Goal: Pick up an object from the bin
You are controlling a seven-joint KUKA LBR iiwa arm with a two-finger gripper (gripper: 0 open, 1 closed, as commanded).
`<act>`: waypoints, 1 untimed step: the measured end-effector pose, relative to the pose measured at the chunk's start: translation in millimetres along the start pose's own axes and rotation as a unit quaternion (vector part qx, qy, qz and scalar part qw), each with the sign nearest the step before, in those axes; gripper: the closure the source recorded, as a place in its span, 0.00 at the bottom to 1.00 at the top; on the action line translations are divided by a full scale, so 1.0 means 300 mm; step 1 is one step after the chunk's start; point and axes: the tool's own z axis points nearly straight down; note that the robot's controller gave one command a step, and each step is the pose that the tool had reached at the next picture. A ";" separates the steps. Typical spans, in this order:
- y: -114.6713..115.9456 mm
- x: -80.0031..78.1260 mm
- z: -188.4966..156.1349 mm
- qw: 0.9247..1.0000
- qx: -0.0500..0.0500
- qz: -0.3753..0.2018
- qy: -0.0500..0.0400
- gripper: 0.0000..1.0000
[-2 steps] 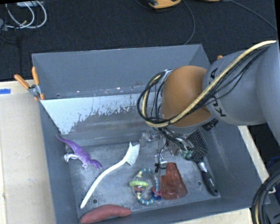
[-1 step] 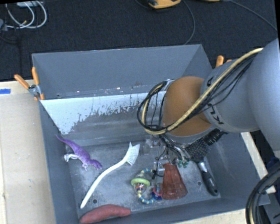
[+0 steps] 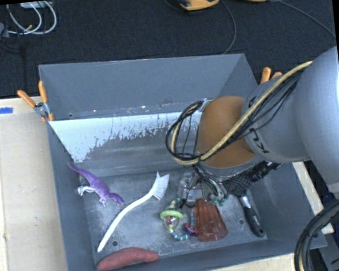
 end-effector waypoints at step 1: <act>0.000 0.000 0.000 1.000 0.000 0.000 0.000 1.00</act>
Offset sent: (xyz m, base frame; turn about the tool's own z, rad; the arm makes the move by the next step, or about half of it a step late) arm 0.0111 0.0282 0.1854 0.0146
